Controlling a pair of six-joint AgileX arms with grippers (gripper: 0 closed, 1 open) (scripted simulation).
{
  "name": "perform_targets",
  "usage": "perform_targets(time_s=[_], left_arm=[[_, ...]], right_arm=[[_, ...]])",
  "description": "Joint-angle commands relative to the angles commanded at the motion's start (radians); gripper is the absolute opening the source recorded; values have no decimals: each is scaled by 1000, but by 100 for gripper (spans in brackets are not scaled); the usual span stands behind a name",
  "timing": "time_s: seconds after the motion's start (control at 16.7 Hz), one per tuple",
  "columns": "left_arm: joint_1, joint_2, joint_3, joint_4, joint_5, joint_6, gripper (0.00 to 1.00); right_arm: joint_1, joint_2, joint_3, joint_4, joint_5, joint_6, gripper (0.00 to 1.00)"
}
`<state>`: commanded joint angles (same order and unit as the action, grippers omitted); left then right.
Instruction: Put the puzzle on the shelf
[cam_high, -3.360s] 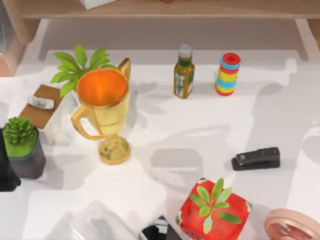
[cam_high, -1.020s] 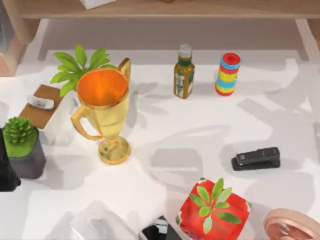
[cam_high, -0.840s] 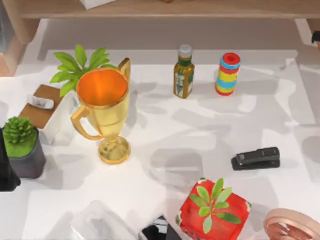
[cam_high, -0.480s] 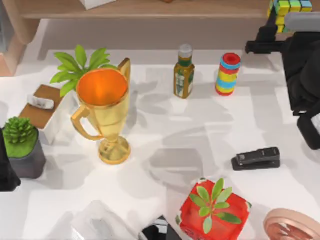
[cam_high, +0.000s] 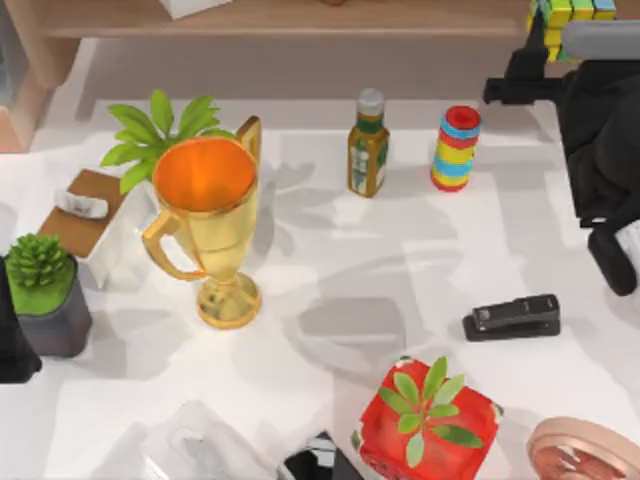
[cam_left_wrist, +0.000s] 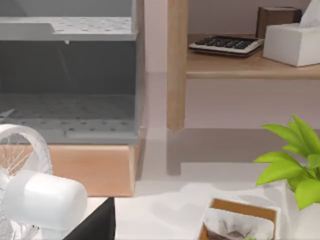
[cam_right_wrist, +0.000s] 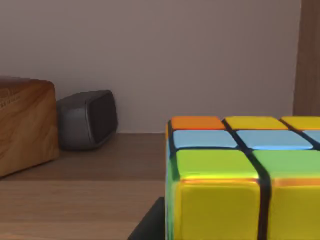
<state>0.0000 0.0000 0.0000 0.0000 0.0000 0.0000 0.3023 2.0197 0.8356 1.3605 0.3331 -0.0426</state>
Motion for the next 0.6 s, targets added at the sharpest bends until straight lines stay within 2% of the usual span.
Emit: perform_targets(time_s=[0.6], left_arm=[[0, 0, 0, 0, 0, 0, 100]], right_arm=[[-65, 199, 433, -223, -60, 8, 0]])
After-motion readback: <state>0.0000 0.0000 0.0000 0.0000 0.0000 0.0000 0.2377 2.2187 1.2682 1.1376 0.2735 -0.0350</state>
